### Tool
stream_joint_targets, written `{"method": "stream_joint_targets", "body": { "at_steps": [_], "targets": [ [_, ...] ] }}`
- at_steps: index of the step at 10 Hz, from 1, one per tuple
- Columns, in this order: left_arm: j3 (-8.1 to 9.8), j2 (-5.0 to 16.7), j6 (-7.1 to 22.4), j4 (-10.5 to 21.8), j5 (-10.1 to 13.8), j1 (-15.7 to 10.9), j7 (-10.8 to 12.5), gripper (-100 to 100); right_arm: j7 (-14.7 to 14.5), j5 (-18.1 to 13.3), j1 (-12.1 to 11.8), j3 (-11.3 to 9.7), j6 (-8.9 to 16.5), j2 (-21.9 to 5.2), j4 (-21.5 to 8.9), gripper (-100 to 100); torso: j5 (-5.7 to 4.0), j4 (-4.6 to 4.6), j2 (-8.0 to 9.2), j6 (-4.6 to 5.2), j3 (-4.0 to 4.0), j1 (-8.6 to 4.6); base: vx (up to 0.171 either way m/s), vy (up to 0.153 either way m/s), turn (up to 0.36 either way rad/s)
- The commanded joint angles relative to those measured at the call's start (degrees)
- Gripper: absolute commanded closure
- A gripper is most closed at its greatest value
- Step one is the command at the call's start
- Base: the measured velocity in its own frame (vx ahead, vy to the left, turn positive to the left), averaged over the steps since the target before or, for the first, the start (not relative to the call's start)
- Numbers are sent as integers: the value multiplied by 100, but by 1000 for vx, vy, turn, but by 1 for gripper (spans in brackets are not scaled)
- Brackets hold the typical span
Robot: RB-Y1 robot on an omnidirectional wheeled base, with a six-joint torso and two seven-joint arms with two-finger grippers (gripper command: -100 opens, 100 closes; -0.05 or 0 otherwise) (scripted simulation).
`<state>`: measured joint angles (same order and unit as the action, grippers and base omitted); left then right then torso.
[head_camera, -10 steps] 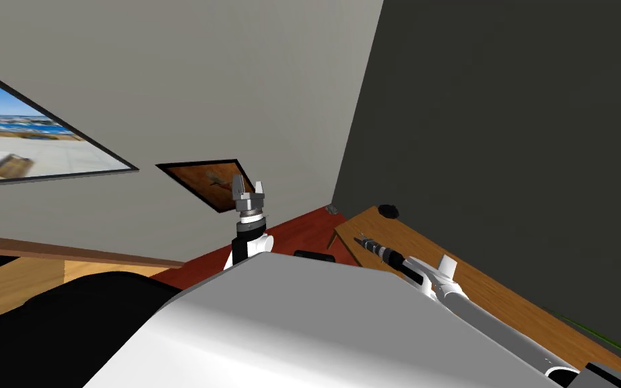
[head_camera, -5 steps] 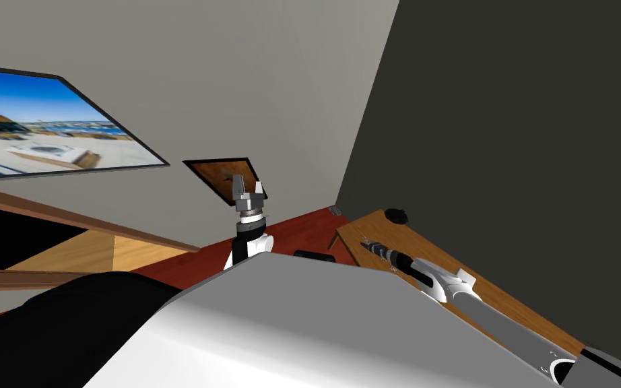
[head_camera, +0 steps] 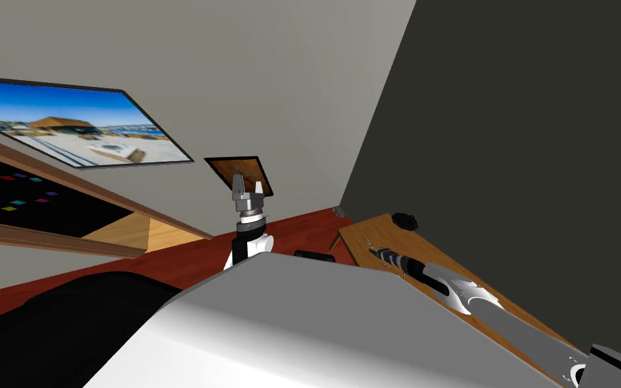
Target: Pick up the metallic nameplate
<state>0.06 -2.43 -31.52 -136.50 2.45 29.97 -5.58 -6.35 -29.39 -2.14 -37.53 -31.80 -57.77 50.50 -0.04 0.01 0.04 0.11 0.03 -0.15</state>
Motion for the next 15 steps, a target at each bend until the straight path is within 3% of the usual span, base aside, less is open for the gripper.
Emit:
{"method": "stream_joint_targets", "body": {
  "at_steps": [1, 2, 3, 5, 11, 12, 13, 14, 15],
  "targets": [
    [0, 0, 0, 0, 0, 0, 0, 0, -24, -59, 109, -67, -78, 42, -275, -100, 0, 0, 0, 0, 0, 0, -25, -28, 103],
    [0, 0, 0, 0, 0, 0, 0, 0, -24, -59, 109, -67, -78, 42, -275, -100, 0, 0, -4, 0, -2, 3, -10, -11, 11],
    [0, 0, 0, 0, 0, 1, 0, 0, -26, -151, 153, -184, -95, 29, -481, -100, 1, -2, -8, 2, -5, 9, -21, -14, 155],
    [0, 0, 0, 0, 0, 1, 0, 0, -26, -151, 153, -184, -95, 29, -481, -100, 1, -1, -6, 1, -3, 8, -18, -17, 38],
    [0, 0, 0, 0, 0, 0, 0, 0, -26, -550, 273, -733, -164, 154, -1324, -100, 0, 0, -1, 0, -1, 5, -41, -29, 149],
    [0, 0, 0, 0, 0, 0, 0, 0, -23, -510, 338, -673, -193, 167, -1324, -100, 0, 0, 0, -1, 0, 4, -21, -16, 45],
    [0, 0, 0, 0, 0, 1, 0, 0, -25, -520, 345, -687, -205, 175, -1352, 0, 1, -1, -5, 4, -3, 8, 0, 0, 0],
    [0, 0, 0, 0, 0, 1, 0, 0, -99, -518, 328, -651, -78, 365, -1424, -100, 2, -2, -11, 3, -6, 12, 13, -29, 60],
    [0, 0, 0, 0, 0, 1, 0, 0, -129, -518, 321, -637, -27, 442, -1454, -100, 0, -3, -18, 1, -10, 5, 20, -51, 76]
  ]
}}
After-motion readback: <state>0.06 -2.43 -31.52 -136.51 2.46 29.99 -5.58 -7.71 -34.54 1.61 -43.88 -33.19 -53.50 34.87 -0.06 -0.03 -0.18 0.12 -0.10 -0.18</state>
